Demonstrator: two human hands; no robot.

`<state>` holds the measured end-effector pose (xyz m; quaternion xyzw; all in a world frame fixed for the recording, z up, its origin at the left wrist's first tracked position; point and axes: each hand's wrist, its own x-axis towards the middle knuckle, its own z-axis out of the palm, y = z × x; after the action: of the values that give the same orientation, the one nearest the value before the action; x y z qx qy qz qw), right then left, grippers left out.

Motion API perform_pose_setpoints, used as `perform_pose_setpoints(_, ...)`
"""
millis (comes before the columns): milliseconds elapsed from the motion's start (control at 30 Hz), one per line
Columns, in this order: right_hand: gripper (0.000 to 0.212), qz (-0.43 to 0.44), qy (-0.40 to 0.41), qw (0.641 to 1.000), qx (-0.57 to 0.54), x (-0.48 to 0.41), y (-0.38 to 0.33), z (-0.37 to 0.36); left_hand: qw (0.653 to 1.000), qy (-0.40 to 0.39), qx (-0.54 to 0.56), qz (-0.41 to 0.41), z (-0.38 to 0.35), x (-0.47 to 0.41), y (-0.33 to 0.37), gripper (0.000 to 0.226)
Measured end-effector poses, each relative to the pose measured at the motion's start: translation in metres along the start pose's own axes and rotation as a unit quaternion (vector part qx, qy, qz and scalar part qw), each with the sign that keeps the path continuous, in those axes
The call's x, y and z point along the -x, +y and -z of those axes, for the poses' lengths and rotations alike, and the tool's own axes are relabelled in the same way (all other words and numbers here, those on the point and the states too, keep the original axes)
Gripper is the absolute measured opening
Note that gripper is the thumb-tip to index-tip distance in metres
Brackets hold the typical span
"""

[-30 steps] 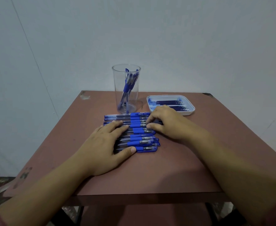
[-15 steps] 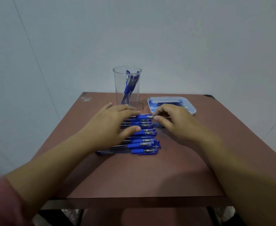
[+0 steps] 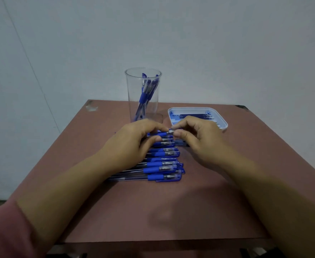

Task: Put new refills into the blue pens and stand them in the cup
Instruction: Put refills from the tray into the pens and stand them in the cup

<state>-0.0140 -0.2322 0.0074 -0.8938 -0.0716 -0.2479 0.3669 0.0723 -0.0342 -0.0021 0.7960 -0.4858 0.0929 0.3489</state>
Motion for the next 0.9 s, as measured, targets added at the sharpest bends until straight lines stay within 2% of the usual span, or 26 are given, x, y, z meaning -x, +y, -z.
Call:
perform_pose_setpoints(267, 0.03, -0.027, 0.007, 0.999, -0.039, -0.002, 0.01, 0.016, 0.999, -0.025, 0.034, -0.011, 0.002, 0.004, -0.009, 0.035)
perform_pose_setpoints(567, 0.012, -0.086, -0.096, 0.991, 0.042, 0.003, 0.012, 0.037, 0.997, 0.023, -0.042, -0.054, 0.012, 0.003, -0.021, 0.033)
perform_pose_setpoints(733, 0.014, -0.136, -0.168, 0.976, 0.035, 0.007, 0.011, 0.047, 0.997, 0.031, -0.045, -0.053, 0.014, 0.002, -0.026, 0.035)
perform_pose_setpoints(900, 0.016, -0.173, -0.237, 0.954, 0.059, 0.007, 0.01, 0.047, 0.998, 0.046, -0.003, -0.038, 0.015, 0.004, -0.02, 0.036)
